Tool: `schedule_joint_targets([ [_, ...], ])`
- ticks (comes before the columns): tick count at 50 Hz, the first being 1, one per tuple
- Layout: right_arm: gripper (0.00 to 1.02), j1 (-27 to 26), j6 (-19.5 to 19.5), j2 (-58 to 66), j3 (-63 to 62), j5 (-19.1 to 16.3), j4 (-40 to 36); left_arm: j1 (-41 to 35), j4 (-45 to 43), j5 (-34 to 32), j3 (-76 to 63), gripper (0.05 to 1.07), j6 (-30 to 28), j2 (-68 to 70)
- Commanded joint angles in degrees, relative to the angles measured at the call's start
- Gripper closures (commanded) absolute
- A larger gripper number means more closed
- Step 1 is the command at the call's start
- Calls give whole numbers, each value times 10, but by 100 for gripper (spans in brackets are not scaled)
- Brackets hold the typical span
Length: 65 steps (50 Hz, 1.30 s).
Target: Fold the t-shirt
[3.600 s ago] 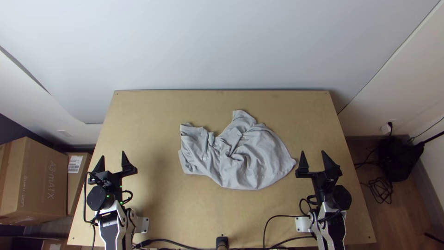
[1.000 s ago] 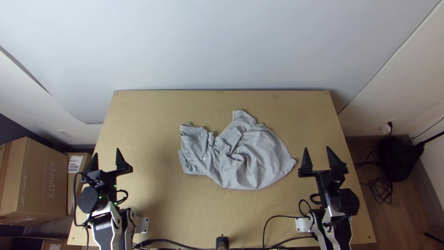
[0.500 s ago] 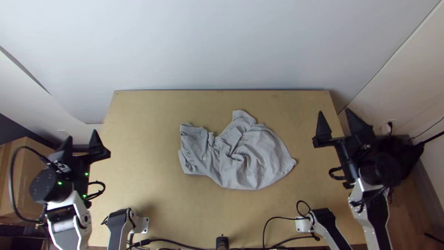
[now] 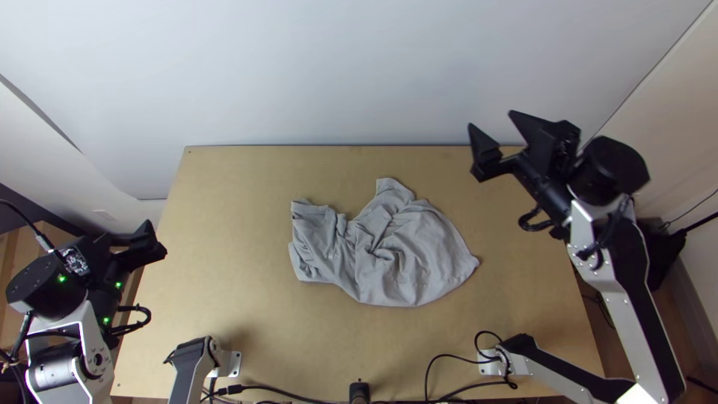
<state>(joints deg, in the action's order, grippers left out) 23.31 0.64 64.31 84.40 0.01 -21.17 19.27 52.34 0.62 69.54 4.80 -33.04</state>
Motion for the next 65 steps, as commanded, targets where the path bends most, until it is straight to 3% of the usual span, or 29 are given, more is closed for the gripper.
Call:
schedule_joint_targets([
  [1, 3, 31, -10, 46, 36, -1, -9, 4, 39, -4, 34, 10, 21, -10],
  [17, 3, 94, -46, 168, 67, -1, -43, 7, 109, -5, 76, 10, 24, -41],
  [30, 3, 126, -182, 227, 69, -1, -138, 16, 134, -6, 106, 10, 24, -78],
  [37, 3, 157, -192, 244, 67, -2, -191, 17, 136, -6, 113, 10, 35, -91],
  [44, 3, 193, -235, 274, 74, -2, -256, 17, 135, -6, 110, 10, 43, -92],
  [53, 4, 222, -238, 314, 81, -3, -305, 20, 134, -5, 102, 10, 44, -88],
  [65, 16, 226, -218, 392, 109, -21, -309, 27, 136, -5, 91, 10, 39, -70],
])
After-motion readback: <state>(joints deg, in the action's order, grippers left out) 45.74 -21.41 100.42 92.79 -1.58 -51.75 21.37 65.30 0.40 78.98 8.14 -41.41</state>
